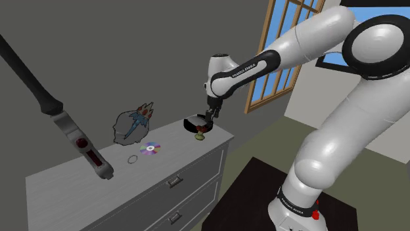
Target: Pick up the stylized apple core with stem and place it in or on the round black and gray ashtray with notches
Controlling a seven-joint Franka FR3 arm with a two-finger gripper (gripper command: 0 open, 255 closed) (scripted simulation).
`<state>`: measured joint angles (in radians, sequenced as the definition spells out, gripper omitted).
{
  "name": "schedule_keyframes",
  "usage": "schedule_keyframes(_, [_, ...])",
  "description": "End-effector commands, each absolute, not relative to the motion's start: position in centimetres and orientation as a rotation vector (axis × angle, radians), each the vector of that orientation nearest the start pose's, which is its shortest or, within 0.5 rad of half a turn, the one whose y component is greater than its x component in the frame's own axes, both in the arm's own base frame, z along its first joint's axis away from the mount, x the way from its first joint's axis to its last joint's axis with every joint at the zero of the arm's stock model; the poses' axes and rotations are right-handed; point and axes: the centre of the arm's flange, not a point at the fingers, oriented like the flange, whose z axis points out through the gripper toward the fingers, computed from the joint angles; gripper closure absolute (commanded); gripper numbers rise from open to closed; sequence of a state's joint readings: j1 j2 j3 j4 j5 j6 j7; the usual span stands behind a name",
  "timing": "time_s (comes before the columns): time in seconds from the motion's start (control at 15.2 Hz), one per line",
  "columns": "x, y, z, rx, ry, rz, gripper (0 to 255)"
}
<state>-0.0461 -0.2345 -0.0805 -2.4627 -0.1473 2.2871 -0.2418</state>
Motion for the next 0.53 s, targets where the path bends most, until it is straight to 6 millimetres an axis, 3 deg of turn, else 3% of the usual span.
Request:
schedule_keyframes(0.0, [47.1, -6.9, 37.3, -3.235, -0.353, -0.091, 0])
schedule_keyframes(0.46, [52.9, -9.6, 31.4, -3.258, -0.391, -0.164, 0])
